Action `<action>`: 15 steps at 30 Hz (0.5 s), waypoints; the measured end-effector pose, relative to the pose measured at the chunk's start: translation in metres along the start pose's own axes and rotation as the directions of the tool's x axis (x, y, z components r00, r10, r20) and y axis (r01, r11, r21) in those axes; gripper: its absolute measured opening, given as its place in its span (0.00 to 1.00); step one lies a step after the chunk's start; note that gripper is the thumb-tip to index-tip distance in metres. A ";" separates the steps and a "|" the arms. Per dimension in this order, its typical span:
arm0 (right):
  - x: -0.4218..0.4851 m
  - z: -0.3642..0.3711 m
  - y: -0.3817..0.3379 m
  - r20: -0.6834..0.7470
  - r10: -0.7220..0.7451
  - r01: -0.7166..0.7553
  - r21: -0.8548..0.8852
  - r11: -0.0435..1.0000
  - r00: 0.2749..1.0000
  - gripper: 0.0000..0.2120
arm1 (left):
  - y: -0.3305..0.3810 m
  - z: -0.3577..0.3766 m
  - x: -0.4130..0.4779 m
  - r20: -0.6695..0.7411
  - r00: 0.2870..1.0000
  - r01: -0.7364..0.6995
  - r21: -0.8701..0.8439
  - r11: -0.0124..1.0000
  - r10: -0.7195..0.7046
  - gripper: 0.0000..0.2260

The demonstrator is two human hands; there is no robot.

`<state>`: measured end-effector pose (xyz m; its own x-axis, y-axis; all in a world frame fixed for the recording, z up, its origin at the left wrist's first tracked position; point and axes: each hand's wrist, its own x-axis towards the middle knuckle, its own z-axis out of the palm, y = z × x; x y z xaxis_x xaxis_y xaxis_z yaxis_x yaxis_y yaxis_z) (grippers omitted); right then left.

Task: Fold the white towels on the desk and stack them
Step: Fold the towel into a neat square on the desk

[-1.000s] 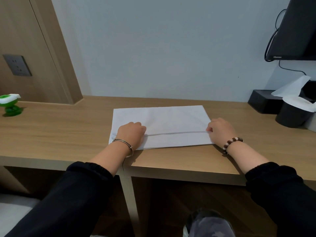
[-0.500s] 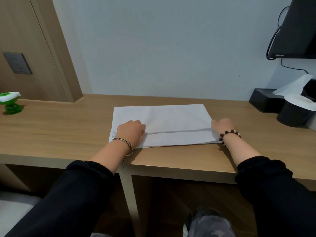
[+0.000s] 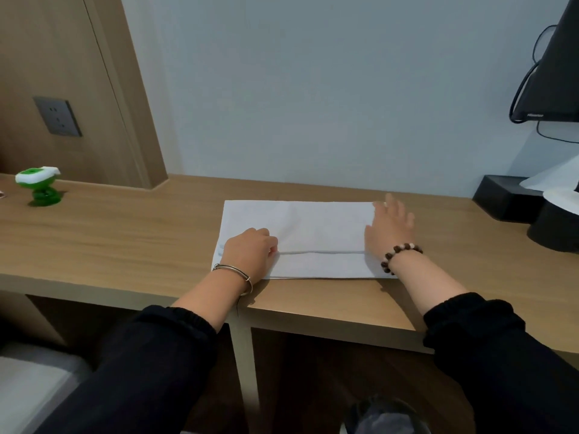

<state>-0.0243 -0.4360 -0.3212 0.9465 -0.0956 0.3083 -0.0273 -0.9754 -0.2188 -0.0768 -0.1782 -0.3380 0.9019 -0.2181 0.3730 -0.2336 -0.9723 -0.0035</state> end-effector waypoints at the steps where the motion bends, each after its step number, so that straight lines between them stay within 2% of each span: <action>1: 0.001 0.004 -0.018 0.037 -0.102 0.099 0.063 0.993 0.994 0.26 | -0.001 0.000 0.000 0.002 1.000 -0.002 -0.002 1.000 0.002 0.10; 3: -0.004 0.016 -0.049 0.167 -0.262 0.243 0.126 0.962 0.950 0.25 | -0.003 -0.003 -0.003 0.010 1.000 -0.010 -0.028 1.000 0.010 0.11; 5: -0.013 0.034 -0.063 0.313 -0.308 0.304 0.062 0.951 0.899 0.25 | -0.007 -0.005 -0.005 0.031 0.999 -0.035 -0.074 0.997 0.037 0.12; 6: -0.016 0.041 -0.063 0.341 -0.304 0.318 0.018 0.948 0.889 0.25 | -0.010 -0.006 -0.007 0.045 0.998 -0.047 -0.093 0.995 0.051 0.12; 10: -0.015 0.048 -0.059 0.340 -0.281 0.308 -0.026 0.951 0.897 0.26 | -0.047 -0.012 -0.017 0.106 0.994 0.000 -0.041 0.999 0.004 0.13; 15: -0.015 0.050 -0.061 0.337 -0.277 0.309 -0.043 0.950 0.900 0.25 | -0.103 -0.030 -0.032 0.214 0.957 0.232 -0.149 0.961 -0.198 0.13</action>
<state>-0.0210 -0.3654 -0.3594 0.9677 0.2509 0.0261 0.2522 -0.9650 -0.0725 -0.0922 -0.0682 -0.3211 0.9866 -0.0341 0.1592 -0.0693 -0.9728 0.2211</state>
